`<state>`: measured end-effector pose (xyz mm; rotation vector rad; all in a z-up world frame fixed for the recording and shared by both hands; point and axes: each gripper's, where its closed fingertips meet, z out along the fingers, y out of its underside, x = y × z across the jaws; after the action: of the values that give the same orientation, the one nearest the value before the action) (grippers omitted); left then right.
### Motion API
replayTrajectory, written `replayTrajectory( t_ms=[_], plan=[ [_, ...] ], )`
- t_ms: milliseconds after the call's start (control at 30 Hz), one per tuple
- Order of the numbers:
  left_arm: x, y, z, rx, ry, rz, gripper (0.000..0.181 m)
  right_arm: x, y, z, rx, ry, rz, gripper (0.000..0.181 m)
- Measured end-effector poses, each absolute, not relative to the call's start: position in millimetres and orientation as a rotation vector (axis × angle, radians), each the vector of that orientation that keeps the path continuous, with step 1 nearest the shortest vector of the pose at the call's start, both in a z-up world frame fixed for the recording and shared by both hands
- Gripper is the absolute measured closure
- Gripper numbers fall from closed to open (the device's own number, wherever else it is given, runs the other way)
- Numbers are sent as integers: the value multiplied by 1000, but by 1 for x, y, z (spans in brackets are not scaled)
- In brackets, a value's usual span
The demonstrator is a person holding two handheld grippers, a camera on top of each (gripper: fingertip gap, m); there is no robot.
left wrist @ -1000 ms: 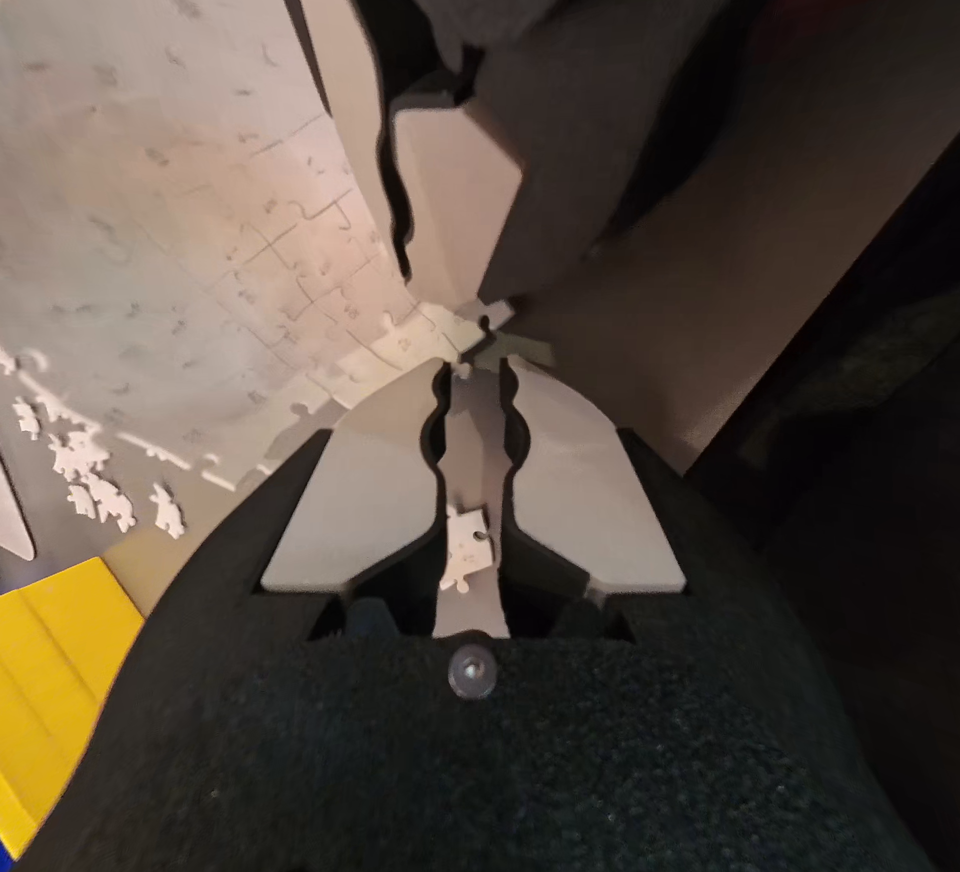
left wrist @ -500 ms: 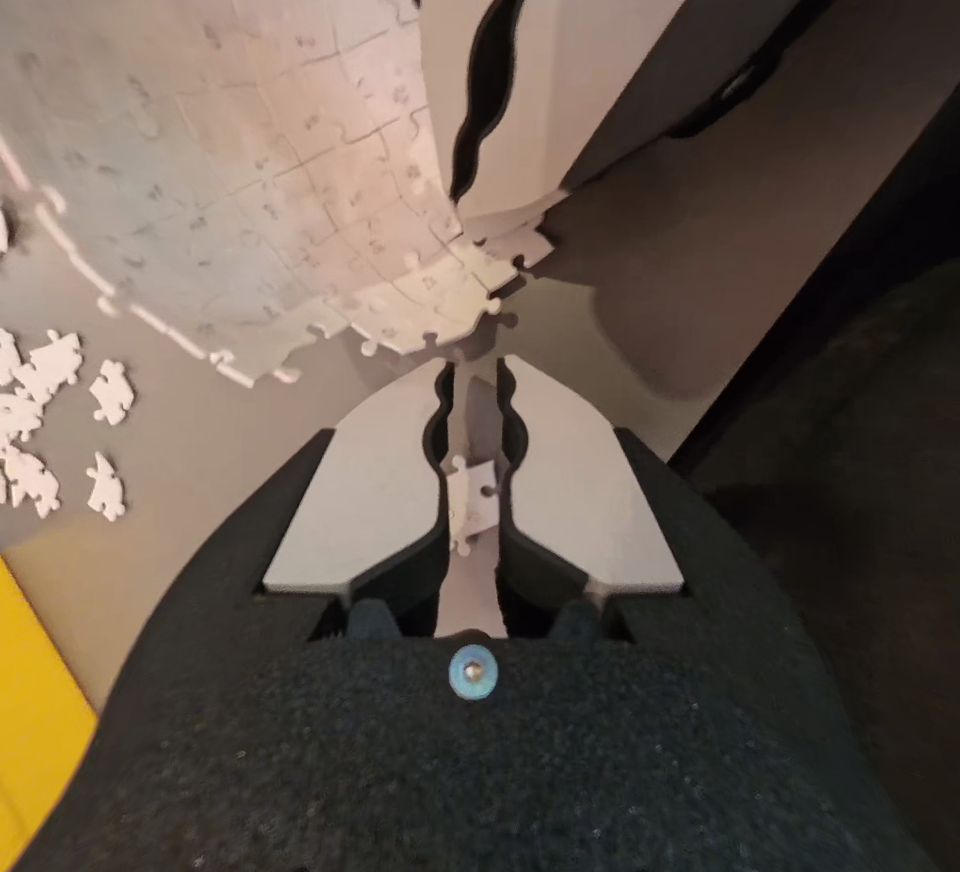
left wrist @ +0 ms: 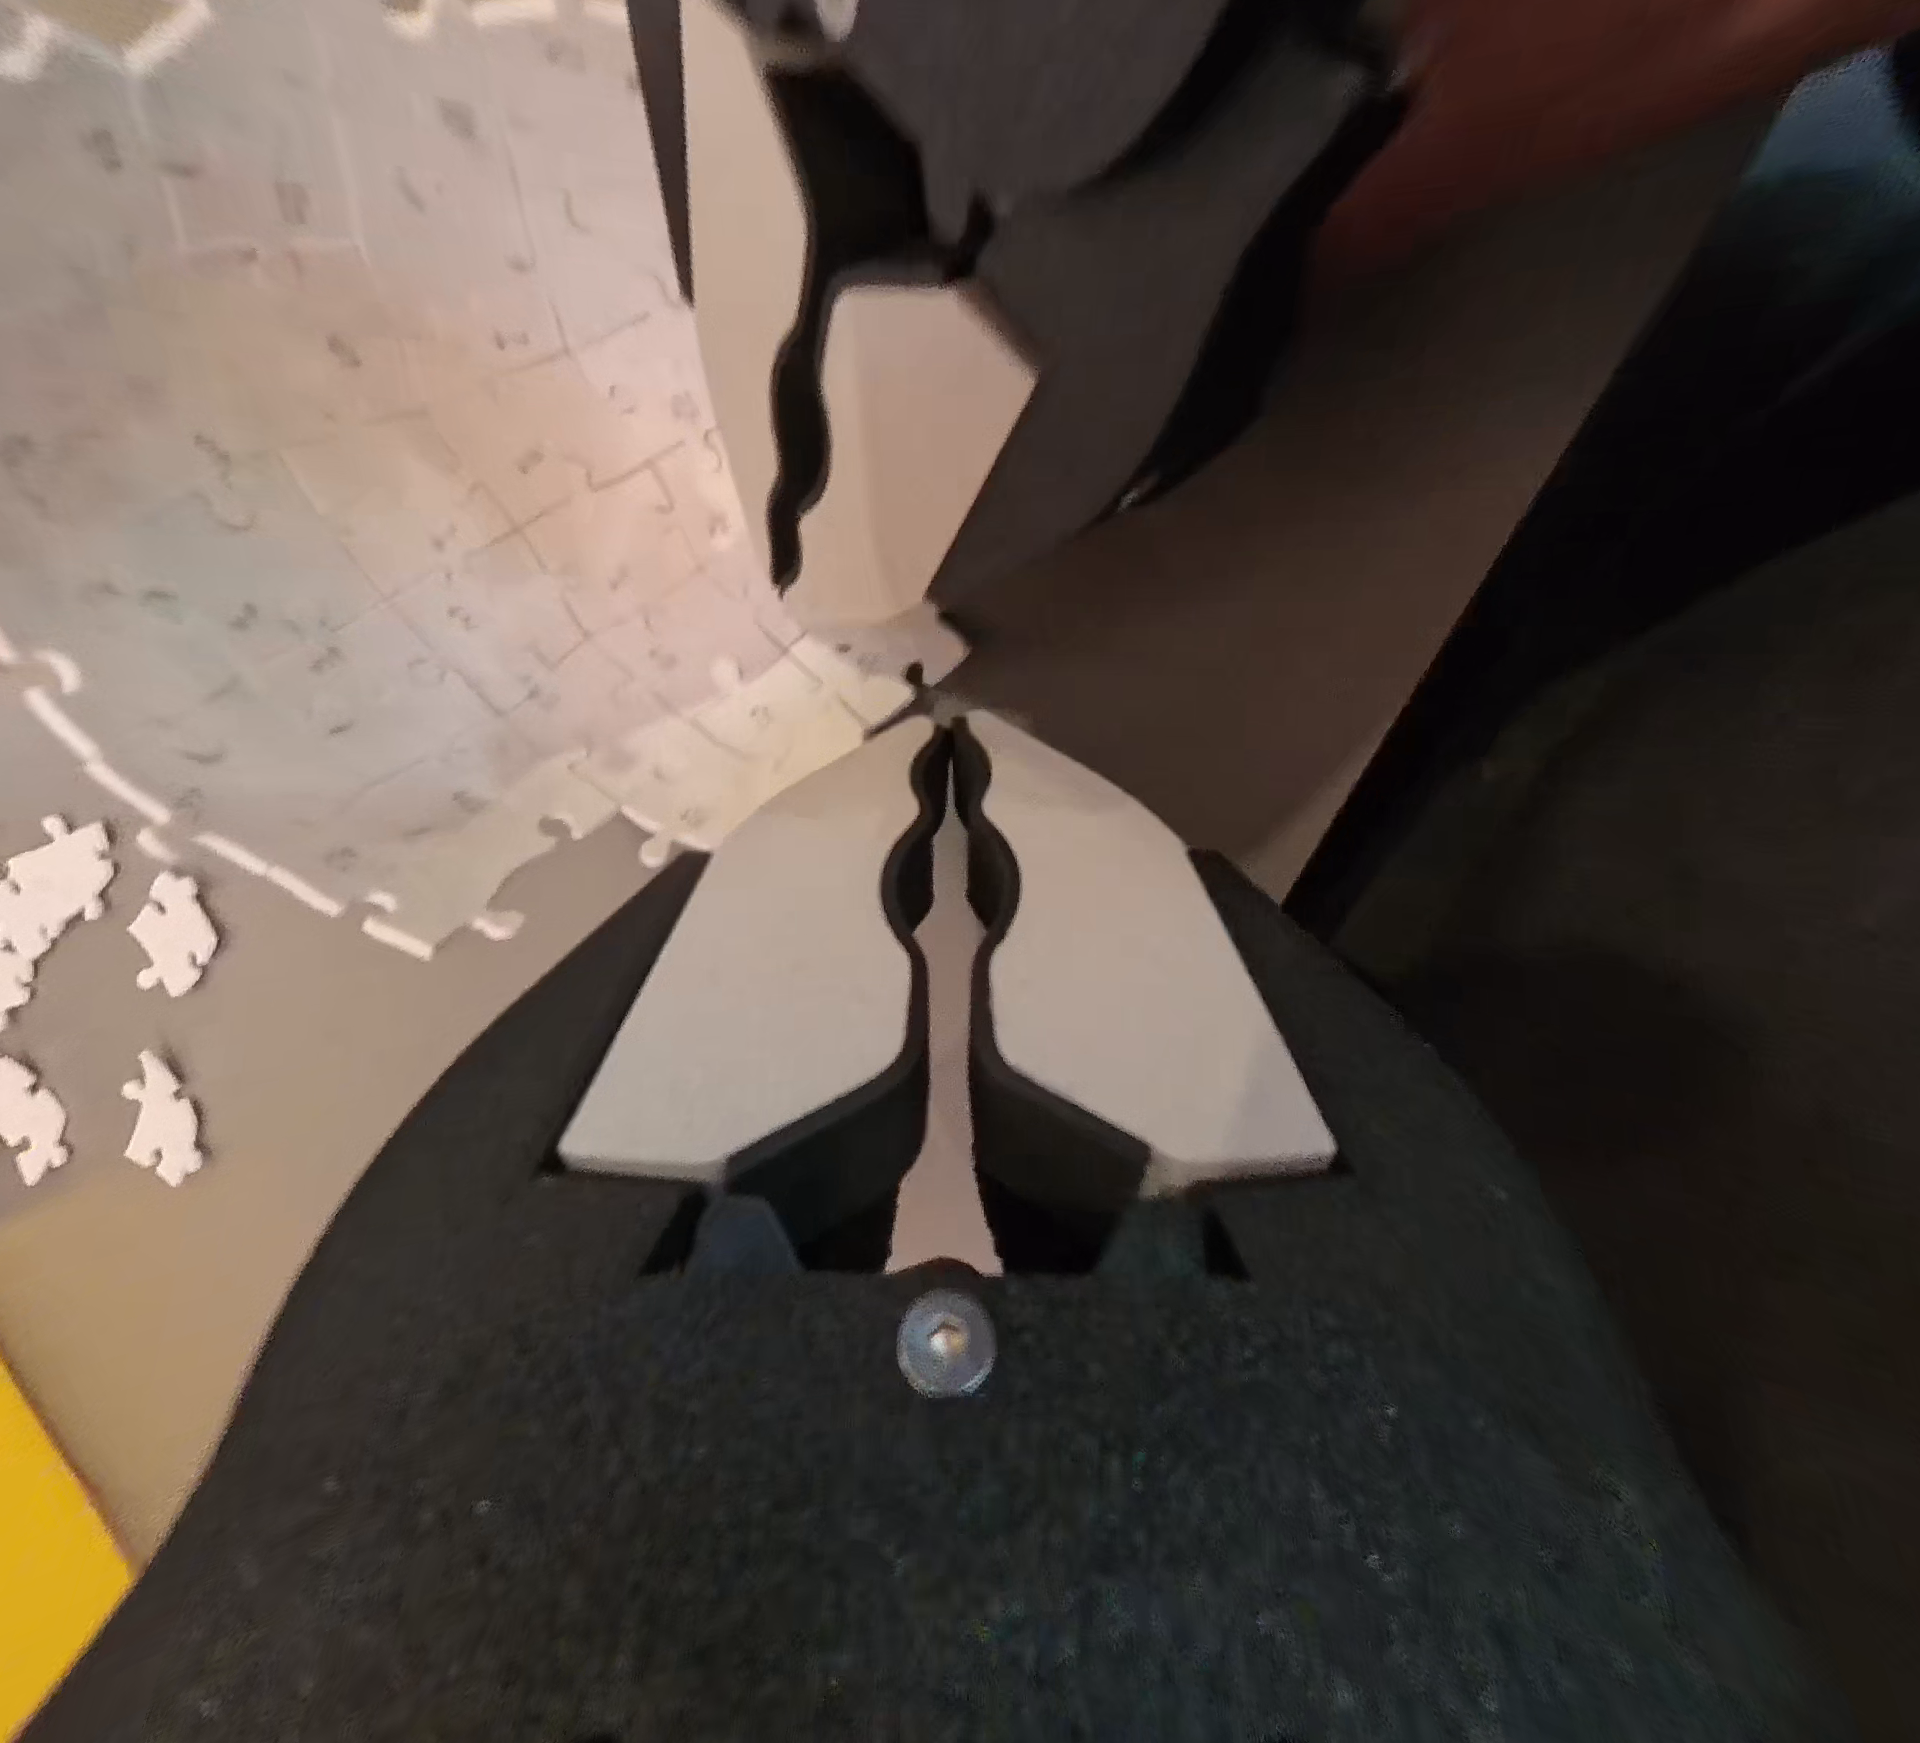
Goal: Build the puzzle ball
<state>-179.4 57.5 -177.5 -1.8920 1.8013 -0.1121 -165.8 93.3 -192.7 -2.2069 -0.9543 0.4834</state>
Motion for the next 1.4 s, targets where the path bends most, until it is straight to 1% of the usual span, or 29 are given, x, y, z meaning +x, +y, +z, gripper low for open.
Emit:
replayTrajectory(
  t_ms=[33,233,533,800,1000,1033,1200,1400],
  plan=[
    [-174,55,-176,-1885,1785,-137,181,-166,93,-193,-2207,-953,485,181],
    [-170,59,-196,-1915,1780,-51,181,-166,92,-193,-2210,-949,495,181],
    [-162,59,-196,-1975,1733,-110,181,-165,93,-193,-2213,-939,490,180],
    [-161,59,-196,-1933,1740,-71,181,-162,92,-191,-2235,-904,553,181],
    [-164,60,-196,-1937,1750,-67,181,-142,100,-164,-2146,-763,629,180],
    [-165,61,-196,-1939,1749,-63,181,-140,101,-161,-2138,-739,664,175],
    [-168,63,-196,-1913,1755,-41,181,-141,99,-158,-2117,-715,757,174],
    [-170,66,-195,-1871,1757,-17,175,-142,99,-137,-2003,-722,784,171]
  ],
)
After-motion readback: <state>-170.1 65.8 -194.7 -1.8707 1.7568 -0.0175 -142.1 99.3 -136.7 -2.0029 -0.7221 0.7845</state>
